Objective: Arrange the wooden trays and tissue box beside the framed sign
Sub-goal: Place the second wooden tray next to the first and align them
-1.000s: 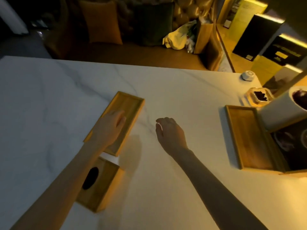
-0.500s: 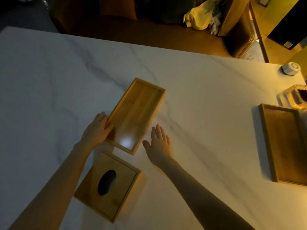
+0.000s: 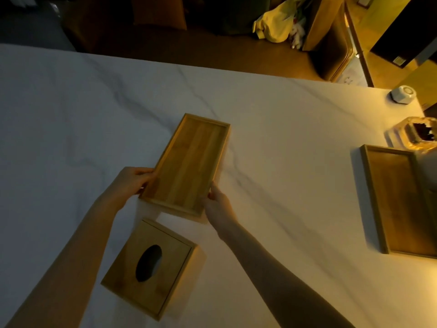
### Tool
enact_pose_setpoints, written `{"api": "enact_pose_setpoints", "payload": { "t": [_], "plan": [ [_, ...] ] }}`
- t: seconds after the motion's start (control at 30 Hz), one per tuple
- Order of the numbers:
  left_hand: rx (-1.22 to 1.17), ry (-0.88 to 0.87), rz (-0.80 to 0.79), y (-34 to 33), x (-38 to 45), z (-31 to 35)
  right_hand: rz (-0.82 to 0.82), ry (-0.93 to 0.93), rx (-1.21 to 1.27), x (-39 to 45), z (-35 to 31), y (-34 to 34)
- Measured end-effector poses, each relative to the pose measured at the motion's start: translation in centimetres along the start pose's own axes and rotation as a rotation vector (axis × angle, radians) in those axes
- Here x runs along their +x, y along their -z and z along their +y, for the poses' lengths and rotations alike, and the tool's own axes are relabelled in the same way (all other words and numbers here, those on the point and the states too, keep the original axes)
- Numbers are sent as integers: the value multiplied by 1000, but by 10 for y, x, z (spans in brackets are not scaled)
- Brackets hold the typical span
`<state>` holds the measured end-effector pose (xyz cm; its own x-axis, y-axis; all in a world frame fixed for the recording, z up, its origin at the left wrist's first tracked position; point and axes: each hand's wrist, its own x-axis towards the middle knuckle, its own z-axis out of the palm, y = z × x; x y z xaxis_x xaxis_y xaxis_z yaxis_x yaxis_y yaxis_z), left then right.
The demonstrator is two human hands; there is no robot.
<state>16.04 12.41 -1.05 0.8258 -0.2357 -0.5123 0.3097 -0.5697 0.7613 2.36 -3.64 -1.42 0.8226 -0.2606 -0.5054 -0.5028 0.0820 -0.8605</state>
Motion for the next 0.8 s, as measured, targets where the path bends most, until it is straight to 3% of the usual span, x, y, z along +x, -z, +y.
{"api": "enact_pose_setpoints", "payload": {
  "t": [0.13, 0.33, 0.8],
  "plan": [
    [-64, -8, -79, -3, -9, 11, 21, -20, 78, -7, -17, 26],
    [-179, -44, -208, -13, -30, 29, -92, 21, 79, -27, -32, 69],
    [-271, -323, -213, -116, -130, 82, 31, 188, 3, -120, -21, 182]
  ]
}}
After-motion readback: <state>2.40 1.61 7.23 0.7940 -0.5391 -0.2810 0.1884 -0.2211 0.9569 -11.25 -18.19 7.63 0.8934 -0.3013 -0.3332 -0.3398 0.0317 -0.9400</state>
